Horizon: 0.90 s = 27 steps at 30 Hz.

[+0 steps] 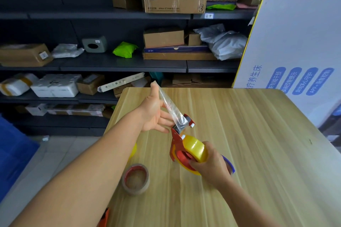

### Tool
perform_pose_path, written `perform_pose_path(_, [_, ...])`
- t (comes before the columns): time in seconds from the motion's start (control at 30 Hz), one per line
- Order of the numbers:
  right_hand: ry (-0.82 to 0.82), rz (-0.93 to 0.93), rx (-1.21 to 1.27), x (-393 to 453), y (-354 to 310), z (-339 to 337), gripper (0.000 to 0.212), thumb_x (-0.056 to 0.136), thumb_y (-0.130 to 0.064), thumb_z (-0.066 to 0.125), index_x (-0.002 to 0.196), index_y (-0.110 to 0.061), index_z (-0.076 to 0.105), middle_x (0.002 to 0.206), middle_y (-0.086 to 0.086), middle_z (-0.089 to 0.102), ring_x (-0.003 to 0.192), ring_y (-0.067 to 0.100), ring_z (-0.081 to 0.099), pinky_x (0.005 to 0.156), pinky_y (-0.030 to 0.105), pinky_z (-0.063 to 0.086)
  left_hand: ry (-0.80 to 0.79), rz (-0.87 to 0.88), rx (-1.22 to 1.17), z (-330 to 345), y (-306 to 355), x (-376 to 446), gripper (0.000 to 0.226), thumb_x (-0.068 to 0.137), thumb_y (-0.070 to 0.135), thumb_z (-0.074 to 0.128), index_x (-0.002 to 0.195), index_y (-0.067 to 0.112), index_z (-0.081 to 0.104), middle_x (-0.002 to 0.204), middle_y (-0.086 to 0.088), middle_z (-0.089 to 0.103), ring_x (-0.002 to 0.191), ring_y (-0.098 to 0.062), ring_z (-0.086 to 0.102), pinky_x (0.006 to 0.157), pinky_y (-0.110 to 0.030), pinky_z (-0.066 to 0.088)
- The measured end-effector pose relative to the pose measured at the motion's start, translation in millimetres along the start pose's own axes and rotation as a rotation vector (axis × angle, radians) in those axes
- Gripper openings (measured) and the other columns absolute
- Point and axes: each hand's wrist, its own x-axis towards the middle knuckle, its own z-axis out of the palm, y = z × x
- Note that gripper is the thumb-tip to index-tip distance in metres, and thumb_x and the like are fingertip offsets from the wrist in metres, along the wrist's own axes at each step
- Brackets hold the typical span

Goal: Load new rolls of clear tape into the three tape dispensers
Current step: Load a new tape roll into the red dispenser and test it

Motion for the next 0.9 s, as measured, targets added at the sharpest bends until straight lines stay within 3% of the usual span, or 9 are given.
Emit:
perform_pose_path(0.13, [0.006, 0.020, -0.064, 4.6, -8.7, 5.0, 0.048, 0.055, -0.064, 0.073, 0.080, -0.034, 0.044, 0.070, -0.014, 0.061, 0.063, 0.002, 0.060, 0.048, 0.015, 0.037, -0.063, 0.007, -0.002, 11.5, -2.9, -4.5, 0.105, 0.077, 0.081, -0.003, 0.147, 0.010, 0.028, 0.122, -0.030, 0.059, 0.115, -0.040, 0.057, 0.092, -0.051, 0.047])
perform_pose_path(0.23, [0.025, -0.004, -0.162, 8.6, -14.7, 11.2, 0.044, 0.065, -0.061, 0.070, 0.081, -0.032, 0.041, 0.064, -0.013, 0.058, 0.055, 0.000, 0.056, 0.042, 0.012, 0.030, -0.075, 0.042, 0.061, 25.6, -3.8, -9.2, 0.099, 0.080, 0.079, 0.000, 0.143, 0.008, 0.031, 0.114, -0.029, 0.064, 0.105, -0.036, 0.064, 0.077, -0.043, 0.053])
perform_pose_path(0.3, [0.028, -0.031, -0.231, 10.5, -17.4, 14.8, 0.037, 0.074, -0.056, 0.063, 0.084, -0.028, 0.041, 0.063, -0.010, 0.059, 0.052, 0.002, 0.056, 0.041, 0.014, 0.033, -0.053, 0.092, 0.127, 33.7, -3.5, -13.3, 0.091, 0.084, 0.076, 0.004, 0.123, 0.005, 0.046, 0.098, -0.025, 0.070, 0.092, -0.031, 0.069, 0.073, -0.040, 0.055])
perform_pose_path(0.4, [0.045, -0.019, -0.223, 12.8, -20.6, 16.5, 0.027, 0.078, -0.046, 0.061, 0.084, -0.027, 0.043, 0.066, -0.008, 0.060, 0.056, 0.007, 0.059, 0.044, 0.019, 0.039, -0.026, 0.186, 0.201, 42.6, -2.0, -19.4, 0.070, 0.087, 0.072, 0.009, 0.094, 0.016, 0.052, 0.084, -0.016, 0.072, 0.081, -0.027, 0.071, 0.074, -0.041, 0.057])
perform_pose_path(0.5, [0.041, 0.038, -0.211, 12.2, -19.2, 12.9, 0.033, 0.077, -0.048, 0.064, 0.091, -0.026, 0.044, 0.069, -0.011, 0.059, 0.059, 0.004, 0.057, 0.044, 0.018, 0.034, 0.075, 0.409, 0.292, 47.7, 2.9, -25.1, 0.050, 0.094, 0.061, 0.021, 0.083, 0.023, 0.050, 0.092, -0.013, 0.072, 0.076, -0.025, 0.072, 0.079, -0.045, 0.056])
perform_pose_path(0.6, [0.022, 0.076, -0.243, 8.6, -15.2, 11.3, 0.037, 0.076, -0.050, 0.065, 0.089, -0.027, 0.040, 0.068, -0.013, 0.056, 0.058, 0.002, 0.055, 0.044, 0.017, 0.032, 0.255, 0.774, 0.530, 45.2, 14.5, -28.4, 0.033, 0.099, 0.036, 0.036, 0.079, 0.019, 0.057, 0.075, -0.004, 0.068, 0.071, -0.019, 0.067, 0.076, -0.047, 0.055])
perform_pose_path(0.67, [0.018, 0.086, -0.255, 6.7, -14.2, 10.7, 0.038, 0.075, -0.050, 0.064, 0.089, -0.026, 0.039, 0.068, -0.013, 0.053, 0.058, 0.001, 0.052, 0.045, 0.017, 0.033, 0.312, 0.908, 0.647, 44.4, 22.6, -32.2, 0.028, 0.095, 0.030, 0.044, 0.077, 0.018, 0.062, 0.068, 0.003, 0.064, 0.068, -0.014, 0.063, 0.070, -0.043, 0.055])
perform_pose_path(0.8, [-0.060, 0.114, -0.276, 8.0, -17.3, 5.7, 0.033, 0.072, -0.035, 0.066, 0.093, -0.023, 0.044, 0.072, -0.011, 0.054, 0.060, 0.003, 0.054, 0.045, 0.019, 0.037, 0.345, 0.972, 0.652, 49.2, 32.0, -37.6, 0.025, 0.092, 0.025, 0.052, 0.074, 0.014, 0.066, 0.062, 0.003, 0.066, 0.061, -0.008, 0.063, 0.067, -0.036, 0.056])
perform_pose_path(0.9, [-0.081, 0.111, -0.249, 8.5, -19.2, 0.1, 0.034, 0.072, -0.038, 0.066, 0.095, -0.023, 0.045, 0.073, -0.010, 0.055, 0.062, 0.005, 0.055, 0.046, 0.021, 0.037, 0.352, 0.961, 0.450, 51.2, 40.8, -42.2, 0.024, 0.094, 0.022, 0.053, 0.077, 0.012, 0.066, 0.062, 0.000, 0.066, 0.056, -0.010, 0.065, 0.059, -0.030, 0.058])
